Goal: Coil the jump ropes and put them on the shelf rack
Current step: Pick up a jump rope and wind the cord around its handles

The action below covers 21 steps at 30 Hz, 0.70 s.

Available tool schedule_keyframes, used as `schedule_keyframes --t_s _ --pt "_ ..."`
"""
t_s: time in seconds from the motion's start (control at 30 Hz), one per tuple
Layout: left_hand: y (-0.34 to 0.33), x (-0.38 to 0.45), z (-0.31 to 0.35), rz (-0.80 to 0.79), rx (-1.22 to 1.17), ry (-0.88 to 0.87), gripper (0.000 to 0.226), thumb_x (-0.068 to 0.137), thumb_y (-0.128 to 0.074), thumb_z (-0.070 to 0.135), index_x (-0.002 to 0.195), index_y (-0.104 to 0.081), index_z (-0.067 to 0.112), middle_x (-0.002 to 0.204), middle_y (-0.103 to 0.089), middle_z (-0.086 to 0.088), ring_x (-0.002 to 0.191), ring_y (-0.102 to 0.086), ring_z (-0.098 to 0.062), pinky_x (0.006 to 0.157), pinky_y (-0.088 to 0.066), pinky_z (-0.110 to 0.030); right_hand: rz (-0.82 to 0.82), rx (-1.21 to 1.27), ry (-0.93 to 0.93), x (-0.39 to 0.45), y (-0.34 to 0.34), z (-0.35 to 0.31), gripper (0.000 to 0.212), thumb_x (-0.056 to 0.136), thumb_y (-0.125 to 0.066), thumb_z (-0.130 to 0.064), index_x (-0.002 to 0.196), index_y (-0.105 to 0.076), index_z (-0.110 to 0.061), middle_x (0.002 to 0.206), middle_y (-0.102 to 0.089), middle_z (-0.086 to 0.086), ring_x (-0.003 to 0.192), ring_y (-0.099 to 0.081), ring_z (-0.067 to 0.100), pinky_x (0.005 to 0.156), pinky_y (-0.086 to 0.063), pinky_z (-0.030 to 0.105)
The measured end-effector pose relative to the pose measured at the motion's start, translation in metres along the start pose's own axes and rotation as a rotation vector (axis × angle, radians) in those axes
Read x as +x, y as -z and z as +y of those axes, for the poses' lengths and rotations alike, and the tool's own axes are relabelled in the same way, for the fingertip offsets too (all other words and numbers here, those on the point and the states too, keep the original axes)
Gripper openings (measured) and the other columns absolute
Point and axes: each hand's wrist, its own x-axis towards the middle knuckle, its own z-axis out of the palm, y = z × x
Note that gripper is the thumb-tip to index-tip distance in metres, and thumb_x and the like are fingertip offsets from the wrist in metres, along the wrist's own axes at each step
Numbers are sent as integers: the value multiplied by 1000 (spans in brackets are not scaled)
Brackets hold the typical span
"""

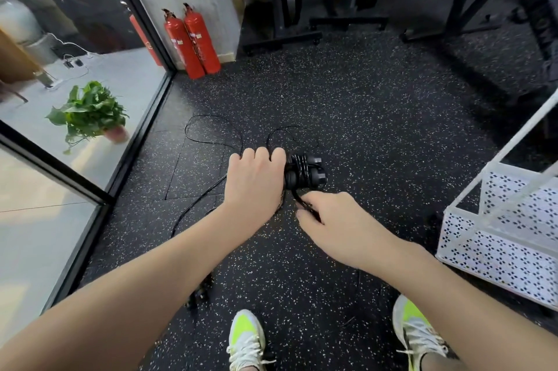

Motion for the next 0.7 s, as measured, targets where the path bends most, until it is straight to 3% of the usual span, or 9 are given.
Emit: schedule_keyframes --t_s 0.1,0.17,0.33,0.4,0.5,0.63,0.7 --pt "-2 -6 4 -34 32 -49 33 89 -59 14 114 -40 21 109 -58 -3 99 -55 -28 75 -31 -39 4 -157 56 3 14 -2 25 99 -49 -28 79 -58 -18 63 -59 0 44 -42 11 44 -37 28" --pt "-3 -9 7 -45 52 -77 35 88 -61 14 115 -39 20 110 -56 -3 100 -54 -28 76 -31 -39 -13 -175 67 6 25 -2 21 98 -52 -29 87 -66 -20 68 -65 1 46 -46 11 48 -46 33" --pt "-4 -17 11 -4 45 -206 30 89 -62 17 113 -44 18 106 -59 -4 96 -57 -28 74 -32 -39 -41 -72 119 9 47 2 13 95 -66 -34 89 -72 -26 70 -72 -6 41 -48 3 42 -36 15" --pt "-6 -22 13 35 22 -304 29 80 -70 18 104 -52 17 92 -61 -3 82 -58 -27 68 -32 -38 8 -53 135 12 53 7 8 87 -76 -37 86 -74 -29 71 -72 -11 51 -57 0 51 -42 15" --pt "-14 -26 15 170 -47 -415 31 66 -75 16 92 -58 14 76 -57 -3 66 -54 -28 61 -35 -37 71 32 109 17 62 16 14 73 -88 -37 80 -77 -33 78 -73 -15 73 -65 5 73 -53 29" --pt "-14 -26 11 267 -140 -446 27 69 -67 15 95 -62 13 77 -57 -2 66 -52 -27 60 -42 -39 53 220 138 18 67 24 16 70 -91 -23 81 -82 -29 81 -74 -13 77 -66 0 70 -47 11" --pt "-14 -26 7 281 -162 -495 24 73 -60 15 97 -63 12 79 -58 -2 67 -53 -27 61 -43 -41 74 223 166 20 69 29 15 69 -92 -25 80 -83 -30 85 -72 -12 80 -65 0 72 -45 9"
